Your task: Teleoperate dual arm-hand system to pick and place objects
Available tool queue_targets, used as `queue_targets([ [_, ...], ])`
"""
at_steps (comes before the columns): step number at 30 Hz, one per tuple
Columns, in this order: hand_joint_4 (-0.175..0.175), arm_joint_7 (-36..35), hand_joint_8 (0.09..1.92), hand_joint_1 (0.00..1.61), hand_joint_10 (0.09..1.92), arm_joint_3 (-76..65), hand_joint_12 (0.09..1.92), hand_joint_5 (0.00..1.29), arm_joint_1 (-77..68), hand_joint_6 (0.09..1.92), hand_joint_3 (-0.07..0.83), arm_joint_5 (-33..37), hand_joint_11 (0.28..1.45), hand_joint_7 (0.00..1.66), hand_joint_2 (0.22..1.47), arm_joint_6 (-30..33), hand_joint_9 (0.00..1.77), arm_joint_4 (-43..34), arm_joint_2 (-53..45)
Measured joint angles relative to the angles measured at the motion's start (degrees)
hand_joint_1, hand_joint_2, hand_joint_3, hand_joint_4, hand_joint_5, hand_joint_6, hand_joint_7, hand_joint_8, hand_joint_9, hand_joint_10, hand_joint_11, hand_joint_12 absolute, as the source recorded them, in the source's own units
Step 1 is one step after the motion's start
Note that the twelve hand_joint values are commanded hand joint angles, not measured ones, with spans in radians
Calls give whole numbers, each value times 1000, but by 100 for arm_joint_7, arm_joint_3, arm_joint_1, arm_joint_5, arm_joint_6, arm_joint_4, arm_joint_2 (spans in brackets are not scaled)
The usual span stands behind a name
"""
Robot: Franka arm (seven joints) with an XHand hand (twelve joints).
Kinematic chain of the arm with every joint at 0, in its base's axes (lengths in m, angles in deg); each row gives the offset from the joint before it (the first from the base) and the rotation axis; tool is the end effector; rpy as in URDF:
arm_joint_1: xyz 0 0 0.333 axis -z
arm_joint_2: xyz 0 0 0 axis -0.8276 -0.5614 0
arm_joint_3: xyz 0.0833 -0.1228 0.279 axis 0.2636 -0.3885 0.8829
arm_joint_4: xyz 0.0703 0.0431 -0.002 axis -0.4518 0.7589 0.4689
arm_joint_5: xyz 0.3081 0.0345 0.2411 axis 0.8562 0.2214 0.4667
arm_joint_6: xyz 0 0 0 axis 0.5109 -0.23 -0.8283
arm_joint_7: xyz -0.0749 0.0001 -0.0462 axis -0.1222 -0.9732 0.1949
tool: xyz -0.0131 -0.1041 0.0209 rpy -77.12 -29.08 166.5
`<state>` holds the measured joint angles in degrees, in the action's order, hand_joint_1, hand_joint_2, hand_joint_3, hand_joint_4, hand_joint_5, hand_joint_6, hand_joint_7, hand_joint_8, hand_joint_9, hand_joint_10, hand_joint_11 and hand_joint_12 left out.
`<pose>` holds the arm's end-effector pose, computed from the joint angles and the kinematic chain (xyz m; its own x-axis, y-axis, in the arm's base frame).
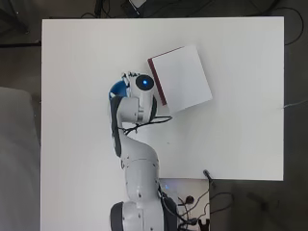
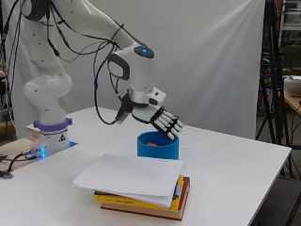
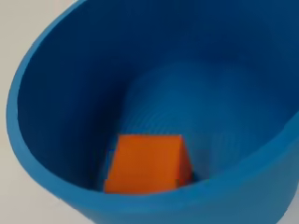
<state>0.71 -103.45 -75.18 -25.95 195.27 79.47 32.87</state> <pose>0.4611 0.0341 0.3404 0.5371 0.8425 0.0416 0.8144 -0.5051 -0.2856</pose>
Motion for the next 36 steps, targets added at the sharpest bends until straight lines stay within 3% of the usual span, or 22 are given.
queue_targets([
  [3,89,269,87,91,87,23,87,147,102,87,-12,-179,425,227,995,-265,311,-306,183],
  [8,108,541,87,137,87,201,87,249,252,87,3,-1181,447,266,1002,-930,374,-1298,483],
  [13,23,388,87,261,87,250,87,303,394,87,2,-1366,465,425,1058,-2160,532,-2148,961],
  [17,9,341,87,278,87,197,87,283,487,87,-5,-1464,449,385,1046,-2553,500,-2404,1392],
  [19,21,351,87,281,87,130,87,254,525,87,-7,-1480,423,281,1037,-2758,404,-2637,1400],
  [31,45,1124,87,262,87,15,87,243,672,87,-3,-2169,398,228,1027,-3009,349,-2935,1338],
  [36,29,1146,87,273,87,89,87,284,686,87,2,-2312,413,300,1042,-2884,407,-2858,1332],
])
